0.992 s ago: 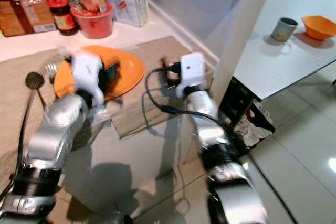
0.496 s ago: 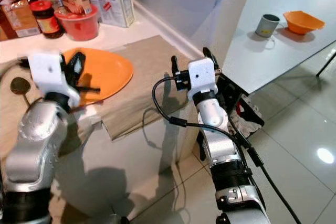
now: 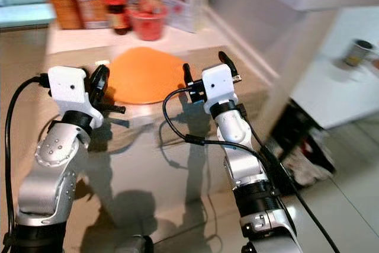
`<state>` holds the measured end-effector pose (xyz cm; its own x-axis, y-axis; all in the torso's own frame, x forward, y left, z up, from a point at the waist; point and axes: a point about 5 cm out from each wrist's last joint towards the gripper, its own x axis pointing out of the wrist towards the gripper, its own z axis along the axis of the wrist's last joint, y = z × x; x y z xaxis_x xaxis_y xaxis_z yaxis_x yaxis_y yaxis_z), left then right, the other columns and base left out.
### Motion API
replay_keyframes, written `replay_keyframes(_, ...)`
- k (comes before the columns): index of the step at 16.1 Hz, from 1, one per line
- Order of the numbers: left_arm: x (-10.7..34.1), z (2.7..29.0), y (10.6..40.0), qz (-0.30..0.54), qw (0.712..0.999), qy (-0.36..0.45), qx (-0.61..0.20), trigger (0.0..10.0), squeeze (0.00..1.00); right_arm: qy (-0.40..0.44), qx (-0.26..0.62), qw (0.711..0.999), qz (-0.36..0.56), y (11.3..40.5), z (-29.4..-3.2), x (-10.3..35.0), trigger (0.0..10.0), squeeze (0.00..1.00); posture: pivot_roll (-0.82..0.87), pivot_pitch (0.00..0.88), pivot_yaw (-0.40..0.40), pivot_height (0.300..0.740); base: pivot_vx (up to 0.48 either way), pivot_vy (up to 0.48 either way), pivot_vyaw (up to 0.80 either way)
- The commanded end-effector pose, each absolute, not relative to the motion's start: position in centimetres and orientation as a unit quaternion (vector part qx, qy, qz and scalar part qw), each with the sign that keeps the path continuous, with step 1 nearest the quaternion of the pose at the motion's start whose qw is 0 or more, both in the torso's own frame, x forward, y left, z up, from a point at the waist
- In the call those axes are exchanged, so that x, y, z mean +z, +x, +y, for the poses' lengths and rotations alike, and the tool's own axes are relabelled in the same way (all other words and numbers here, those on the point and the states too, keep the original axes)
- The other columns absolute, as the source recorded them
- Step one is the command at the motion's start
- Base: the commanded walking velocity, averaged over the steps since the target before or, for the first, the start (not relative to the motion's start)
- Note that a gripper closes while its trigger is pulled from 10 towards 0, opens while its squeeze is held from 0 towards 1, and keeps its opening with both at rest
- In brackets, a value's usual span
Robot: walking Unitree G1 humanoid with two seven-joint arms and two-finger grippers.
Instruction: Setting the table
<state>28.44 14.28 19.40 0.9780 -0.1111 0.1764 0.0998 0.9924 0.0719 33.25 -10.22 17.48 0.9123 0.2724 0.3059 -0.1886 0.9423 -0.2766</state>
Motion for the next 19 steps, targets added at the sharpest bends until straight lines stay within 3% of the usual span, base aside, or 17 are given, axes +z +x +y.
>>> replay_keyframes(1,19.5,14.0,28.3,-0.091,0.994,0.035,-0.057,10.0,0.0,-0.123,0.116,0.97,-0.177,33.2,-10.4,17.9,10.0,0.0,0.07,0.0,-0.019,0.74,0.0,0.0,0.73)
replay_keyframes(4,19.1,13.7,28.4,-0.086,0.994,0.043,-0.06,10.0,0.0,-0.129,0.118,0.969,-0.172,33.2,-10.5,17.7,10.0,0.0,0.06,0.0,-0.017,0.74,0.0,0.0,0.73)
replay_keyframes(13,18.5,13.1,29.0,-0.073,0.996,0.029,-0.046,10.0,0.0,-0.119,0.146,0.967,-0.171,32.5,-9.8,17.3,10.0,0.0,0.05,0.0,-0.011,0.74,0.0,-0.468,0.0)
replay_keyframes(16,18.2,13.1,29.3,-0.064,0.996,0.039,-0.041,10.0,0.0,-0.12,0.139,0.968,-0.171,32.5,-9.8,17.3,10.0,0.0,0.05,0.0,-0.013,0.74,0.087,-0.423,0.46)
replay_keyframes(19,17.5,13.3,29.8,-0.041,0.997,0.063,-0.033,10.0,0.0,-0.117,0.141,0.969,-0.168,32.5,-9.8,17.2,10.0,0.0,0.05,0.0,-0.011,0.74,0.0,-0.09,0.0)
